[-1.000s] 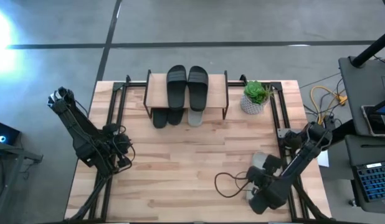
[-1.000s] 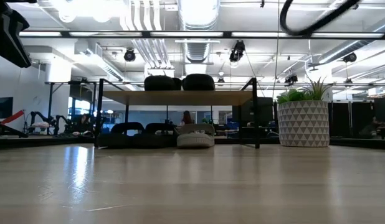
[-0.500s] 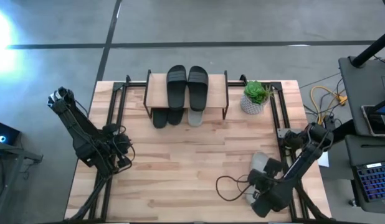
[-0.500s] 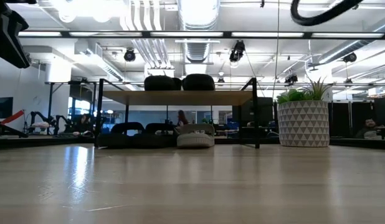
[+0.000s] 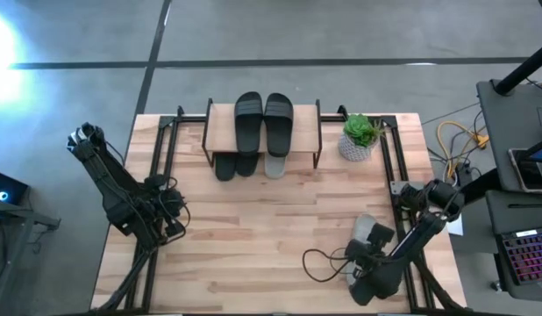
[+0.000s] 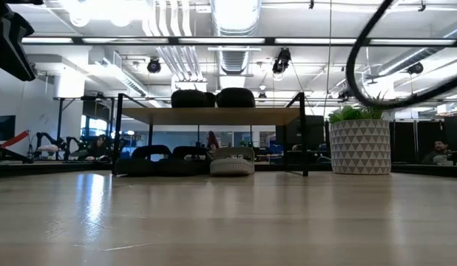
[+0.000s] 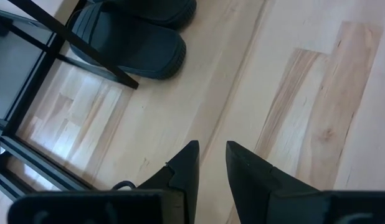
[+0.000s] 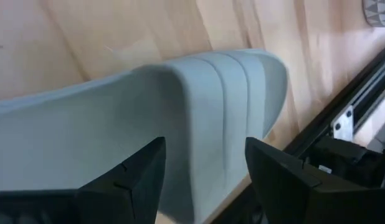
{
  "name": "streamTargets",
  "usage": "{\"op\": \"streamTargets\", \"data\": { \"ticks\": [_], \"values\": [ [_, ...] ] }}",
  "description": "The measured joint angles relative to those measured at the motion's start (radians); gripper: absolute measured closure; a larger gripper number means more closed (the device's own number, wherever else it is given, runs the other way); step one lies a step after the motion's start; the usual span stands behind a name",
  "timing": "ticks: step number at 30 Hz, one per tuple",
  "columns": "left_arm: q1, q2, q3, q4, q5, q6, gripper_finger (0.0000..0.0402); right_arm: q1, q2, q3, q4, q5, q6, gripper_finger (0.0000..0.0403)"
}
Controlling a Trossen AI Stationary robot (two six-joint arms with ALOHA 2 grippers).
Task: Pick and place slides into the shelf
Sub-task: Put the gray slide under the shelf
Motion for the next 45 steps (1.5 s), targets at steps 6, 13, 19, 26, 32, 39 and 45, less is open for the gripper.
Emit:
{"op": "streamTargets", "data": {
  "ticks": [6,13,19,26,32,39,45],
  "values": [
    [0.000,0.000,0.000,0.001,0.008,0.000,0.0337,-0.039,0.051,-0.044,-0.023,-0.026,-0.014,0.0219],
    [0.000,-0.003,0.000,0.000,0.063,0.001,0.0337,-0.081,0.068,-0.095,-0.001,-0.024,-0.026,0.0337],
    [0.000,-0.006,0.000,-0.001,0.074,0.001,0.0337,-0.134,0.056,-0.103,-0.003,0.063,-0.126,0.0388],
    [0.000,-0.008,0.000,-0.001,0.077,0.001,0.0337,-0.309,0.051,-0.028,0.050,0.368,-0.441,0.0389],
    [0.000,-0.008,0.000,0.000,0.080,0.001,0.0337,-0.480,0.051,0.003,0.268,0.555,-0.739,0.0389],
    [0.000,-0.008,0.000,0.000,0.084,0.001,0.0337,-0.665,0.051,0.001,0.565,0.598,-1.079,0.0390],
    [0.000,-0.008,0.000,0.000,0.083,0.001,0.0337,-0.800,0.051,0.004,0.640,0.621,-1.222,0.0390]
  ]
}}
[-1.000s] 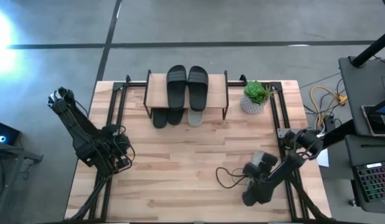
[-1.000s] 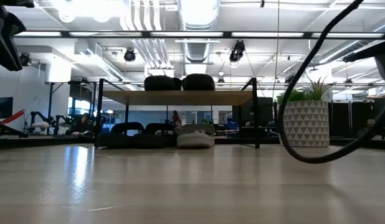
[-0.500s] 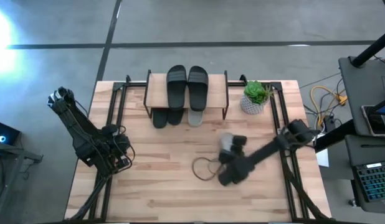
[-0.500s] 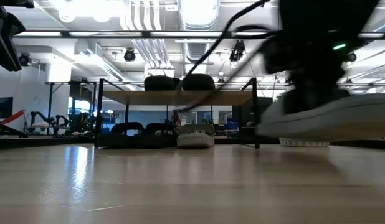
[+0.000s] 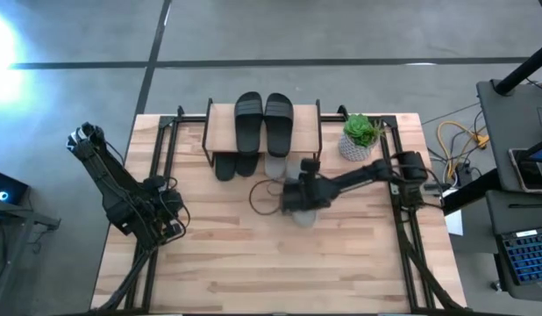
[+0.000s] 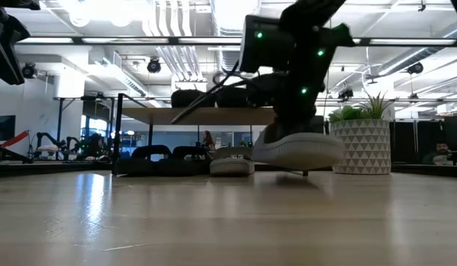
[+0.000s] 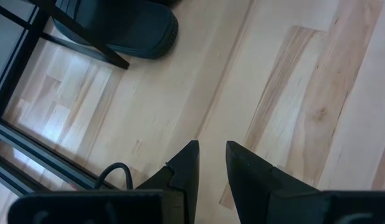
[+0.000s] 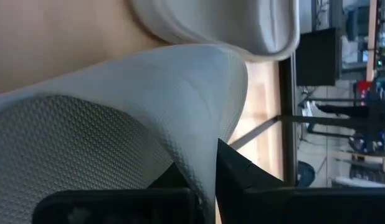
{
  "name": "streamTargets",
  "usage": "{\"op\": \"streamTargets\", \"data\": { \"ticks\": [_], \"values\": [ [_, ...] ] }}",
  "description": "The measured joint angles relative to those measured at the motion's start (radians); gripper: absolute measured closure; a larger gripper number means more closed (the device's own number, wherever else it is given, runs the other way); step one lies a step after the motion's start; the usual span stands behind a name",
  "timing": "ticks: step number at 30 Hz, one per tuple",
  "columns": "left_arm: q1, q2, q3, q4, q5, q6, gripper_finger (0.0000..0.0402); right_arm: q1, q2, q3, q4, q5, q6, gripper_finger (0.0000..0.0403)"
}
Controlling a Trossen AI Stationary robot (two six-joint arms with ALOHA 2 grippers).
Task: Pick and place slides into the shelf
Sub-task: Put the gray slide under the shelf
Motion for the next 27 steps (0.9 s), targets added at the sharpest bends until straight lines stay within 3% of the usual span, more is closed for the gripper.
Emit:
{"op": "streamTargets", "data": {
  "ticks": [13,27],
  "values": [
    [0.000,0.000,0.000,-0.008,0.000,0.000,0.0336,-0.062,0.022,0.003,0.085,-0.037,-0.019,0.0387],
    [0.000,0.000,0.000,-0.009,0.035,0.000,0.0337,-0.069,0.056,0.049,0.038,-0.086,0.022,0.0259]
  ]
}}
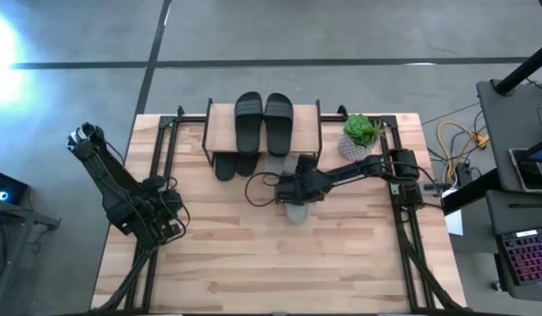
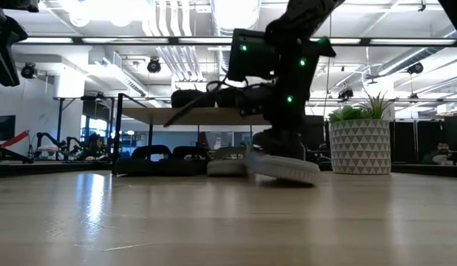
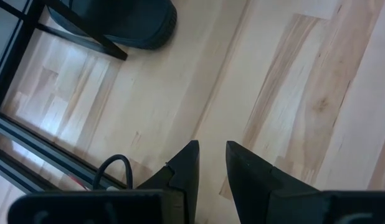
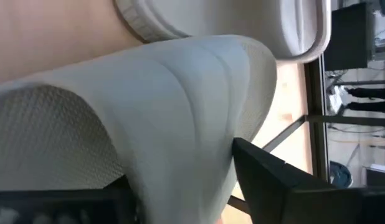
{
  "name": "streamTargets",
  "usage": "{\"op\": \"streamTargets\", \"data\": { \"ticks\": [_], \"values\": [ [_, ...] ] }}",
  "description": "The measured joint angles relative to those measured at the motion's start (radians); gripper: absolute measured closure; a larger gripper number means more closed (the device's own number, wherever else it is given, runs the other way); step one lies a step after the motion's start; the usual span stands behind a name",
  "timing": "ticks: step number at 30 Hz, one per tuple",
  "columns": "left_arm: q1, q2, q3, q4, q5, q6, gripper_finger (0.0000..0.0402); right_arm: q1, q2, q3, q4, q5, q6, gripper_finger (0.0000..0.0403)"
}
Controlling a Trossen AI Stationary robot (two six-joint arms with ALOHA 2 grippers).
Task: Pick and place slides into the shelf
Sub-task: Put the gray slide under the shelf
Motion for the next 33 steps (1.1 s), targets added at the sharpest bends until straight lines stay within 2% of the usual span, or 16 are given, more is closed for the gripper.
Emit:
{"op": "streamTargets", "data": {
  "ticks": [7,13,16,20,27,33],
  "values": [
    [0.000,0.000,0.000,0.000,0.000,0.000,0.0337,0.010,-0.003,0.052,-0.144,-0.180,0.025,0.0245],
    [0.000,0.000,0.000,0.000,0.001,0.001,0.0337,0.063,-0.009,0.074,-0.146,-0.132,0.060,0.0244],
    [0.000,0.000,0.000,-0.001,0.001,0.001,0.0336,0.060,-0.009,0.071,-0.130,-0.084,0.052,0.0243],
    [0.000,0.000,0.000,0.000,0.002,0.001,0.0337,0.046,-0.010,0.071,-0.171,-0.076,0.060,0.0243],
    [0.000,0.000,0.005,0.003,0.012,0.000,0.0337,0.059,-0.021,0.111,-0.236,-0.260,0.100,0.0243],
    [0.000,0.000,0.005,0.007,0.012,0.000,0.0336,0.083,-0.033,0.150,-0.287,-0.289,0.105,0.0243]
  ]
}}
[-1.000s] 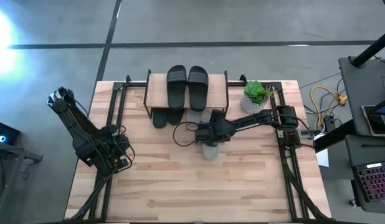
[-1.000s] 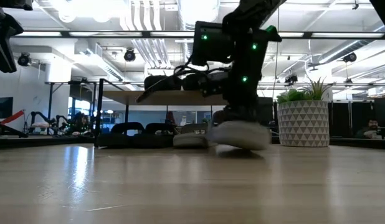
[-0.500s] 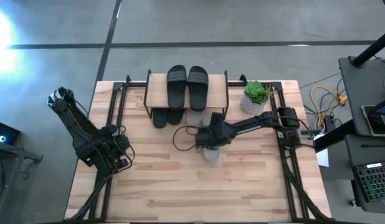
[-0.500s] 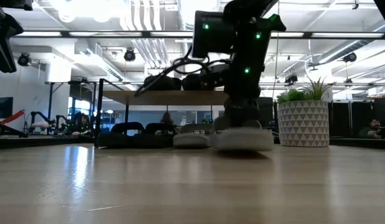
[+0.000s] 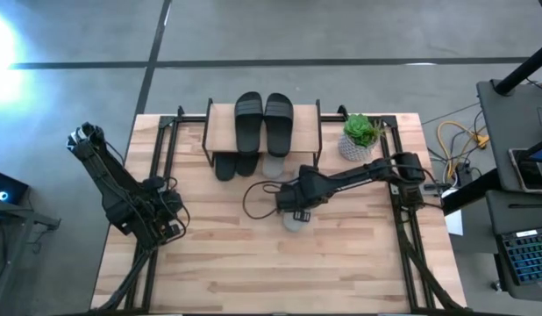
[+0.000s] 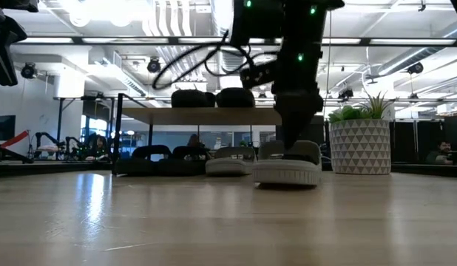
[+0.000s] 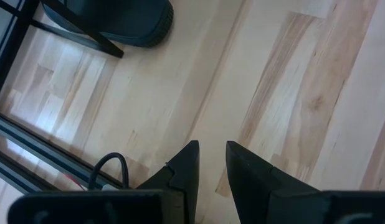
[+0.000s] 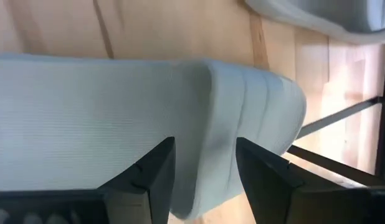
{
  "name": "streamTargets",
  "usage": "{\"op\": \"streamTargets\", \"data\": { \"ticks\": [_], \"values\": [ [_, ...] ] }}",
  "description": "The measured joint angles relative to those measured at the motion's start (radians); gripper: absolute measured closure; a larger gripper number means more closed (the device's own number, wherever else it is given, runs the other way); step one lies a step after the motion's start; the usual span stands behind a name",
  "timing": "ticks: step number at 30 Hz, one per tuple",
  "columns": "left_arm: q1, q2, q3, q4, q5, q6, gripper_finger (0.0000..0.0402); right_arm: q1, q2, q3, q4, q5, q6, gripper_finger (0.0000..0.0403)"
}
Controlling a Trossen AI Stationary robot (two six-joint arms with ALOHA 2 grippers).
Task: Pick and place slides into the shelf
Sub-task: Put the gray slide under the shelf
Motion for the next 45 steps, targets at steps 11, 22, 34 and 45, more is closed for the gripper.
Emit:
{"op": "streamTargets", "data": {
  "ticks": [11,22,34,45],
  "values": [
    [0.000,0.000,0.000,0.000,-0.001,0.000,0.0337,0.010,-0.027,0.048,-0.061,0.142,0.079,0.0243],
    [0.000,0.000,0.000,-0.006,-0.013,0.002,0.0337,0.124,-0.071,-0.009,-0.271,-0.064,0.382,0.0246],
    [0.000,0.000,0.000,-0.004,-0.015,0.002,0.0337,0.140,-0.113,-0.107,-0.109,-0.090,0.894,0.0390],
    [0.000,0.000,-0.001,0.002,0.007,0.000,0.0337,0.062,-0.347,-0.503,0.304,-0.134,1.131,0.0395]
  ]
}}
